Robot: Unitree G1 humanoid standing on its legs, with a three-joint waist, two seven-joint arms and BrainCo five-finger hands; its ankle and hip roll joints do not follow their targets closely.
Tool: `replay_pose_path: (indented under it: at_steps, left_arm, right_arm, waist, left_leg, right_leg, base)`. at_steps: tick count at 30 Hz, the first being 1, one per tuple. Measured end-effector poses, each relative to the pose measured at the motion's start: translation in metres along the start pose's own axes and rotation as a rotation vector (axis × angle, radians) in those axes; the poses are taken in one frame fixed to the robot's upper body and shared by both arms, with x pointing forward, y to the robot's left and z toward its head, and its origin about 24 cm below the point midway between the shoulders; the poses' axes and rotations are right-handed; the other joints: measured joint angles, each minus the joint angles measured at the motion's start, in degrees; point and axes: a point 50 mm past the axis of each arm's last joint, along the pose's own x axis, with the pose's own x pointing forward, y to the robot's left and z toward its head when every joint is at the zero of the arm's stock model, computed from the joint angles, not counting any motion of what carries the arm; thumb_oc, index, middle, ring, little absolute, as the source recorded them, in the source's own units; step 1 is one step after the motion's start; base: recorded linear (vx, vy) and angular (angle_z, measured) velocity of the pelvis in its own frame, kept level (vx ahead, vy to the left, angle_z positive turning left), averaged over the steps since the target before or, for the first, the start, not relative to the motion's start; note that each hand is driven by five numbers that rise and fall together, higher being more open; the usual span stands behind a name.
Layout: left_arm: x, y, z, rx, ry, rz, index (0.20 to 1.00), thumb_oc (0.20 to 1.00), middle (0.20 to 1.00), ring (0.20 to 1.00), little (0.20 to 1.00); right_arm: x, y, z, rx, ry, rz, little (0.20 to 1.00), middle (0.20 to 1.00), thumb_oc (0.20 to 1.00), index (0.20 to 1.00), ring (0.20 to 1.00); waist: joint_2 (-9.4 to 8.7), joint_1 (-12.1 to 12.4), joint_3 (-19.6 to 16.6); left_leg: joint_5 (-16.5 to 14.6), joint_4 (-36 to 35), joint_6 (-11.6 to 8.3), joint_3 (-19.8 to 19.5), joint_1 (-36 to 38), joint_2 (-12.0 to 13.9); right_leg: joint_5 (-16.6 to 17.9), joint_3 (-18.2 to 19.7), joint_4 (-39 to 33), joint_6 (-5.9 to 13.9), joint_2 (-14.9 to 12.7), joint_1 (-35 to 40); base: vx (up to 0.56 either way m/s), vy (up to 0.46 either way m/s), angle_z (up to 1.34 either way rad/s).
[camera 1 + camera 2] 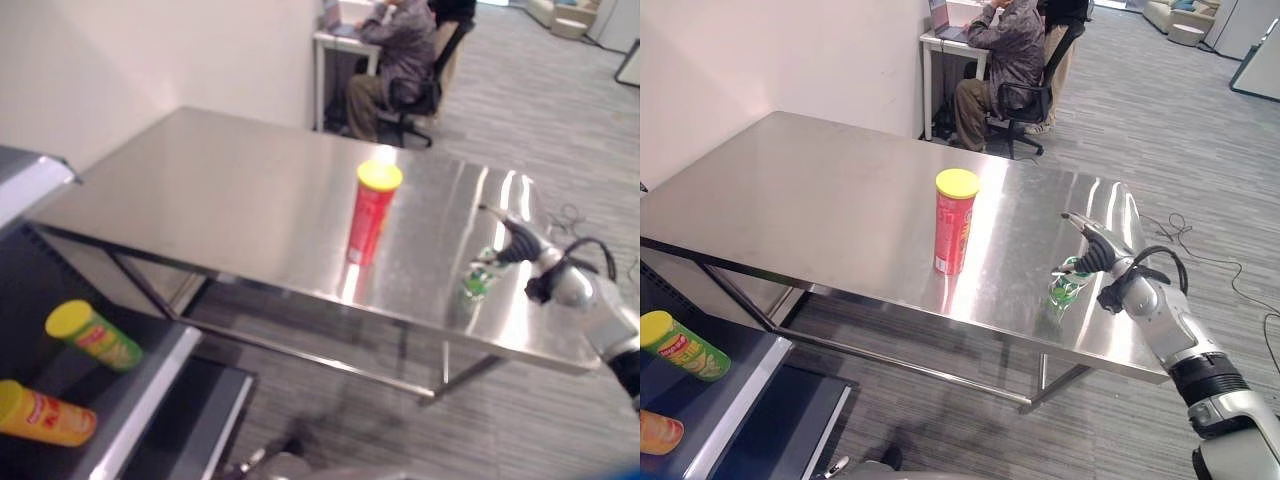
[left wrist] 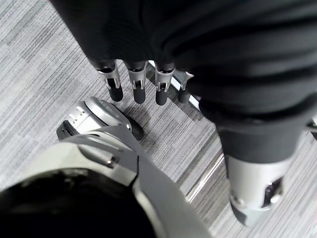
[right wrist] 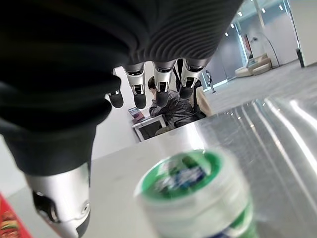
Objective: Put the goods on the table back onto the shelves and tidy them up.
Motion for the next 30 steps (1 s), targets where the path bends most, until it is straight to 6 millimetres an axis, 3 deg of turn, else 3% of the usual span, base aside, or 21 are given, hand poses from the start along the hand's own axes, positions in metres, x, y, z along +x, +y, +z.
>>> replay_pose_path:
  at_steps: [30]
  left_arm:
    - [-0.001, 0.003, -0.002, -0.009, -0.005, 0.006, 1.0, 1.0, 1.0, 1.0, 1.0]
  right_arm:
    - [-0.013, 0.032, -0.016, 0.041, 0.066, 0.12, 1.0, 1.0, 1.0, 1.0, 1.0]
  waist:
    - [-0.61, 0.0, -0.6]
  left_leg:
    - [0.0, 0.0, 0.01, 0.2, 0.4, 0.1]
  right_leg:
    - [0.1, 0.3, 0.0, -0.11, 0.1, 0.3]
  base:
    - [0.0, 0.0, 0.0]
